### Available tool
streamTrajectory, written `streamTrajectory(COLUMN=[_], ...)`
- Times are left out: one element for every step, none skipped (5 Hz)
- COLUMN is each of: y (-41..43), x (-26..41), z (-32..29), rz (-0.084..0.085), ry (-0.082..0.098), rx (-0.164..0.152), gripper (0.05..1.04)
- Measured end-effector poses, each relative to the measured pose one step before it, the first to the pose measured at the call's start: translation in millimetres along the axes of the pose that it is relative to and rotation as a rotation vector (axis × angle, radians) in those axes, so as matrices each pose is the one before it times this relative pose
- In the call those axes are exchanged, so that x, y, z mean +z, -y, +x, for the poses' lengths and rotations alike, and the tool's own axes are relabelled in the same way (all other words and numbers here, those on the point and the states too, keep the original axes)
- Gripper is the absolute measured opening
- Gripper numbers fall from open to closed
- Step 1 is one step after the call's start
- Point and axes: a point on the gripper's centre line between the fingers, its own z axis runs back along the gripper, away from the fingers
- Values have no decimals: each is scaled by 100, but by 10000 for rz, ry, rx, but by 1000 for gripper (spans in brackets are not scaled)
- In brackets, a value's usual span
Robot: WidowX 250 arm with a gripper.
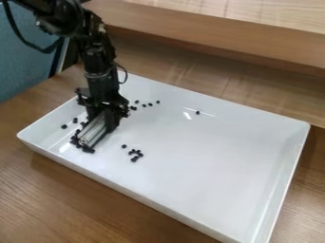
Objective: Sweep into pile
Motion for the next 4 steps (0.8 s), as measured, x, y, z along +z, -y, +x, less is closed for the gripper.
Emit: streamTrajectory(y=[-570,-623,1177,2294], x=[226,414,265,727], z=[295,-346,-297,20], rz=[-229,-618,-866,-595], ry=[229,-191,-231,-136], rx=[63,39,-9,-343], gripper=[475,769,993,1001])
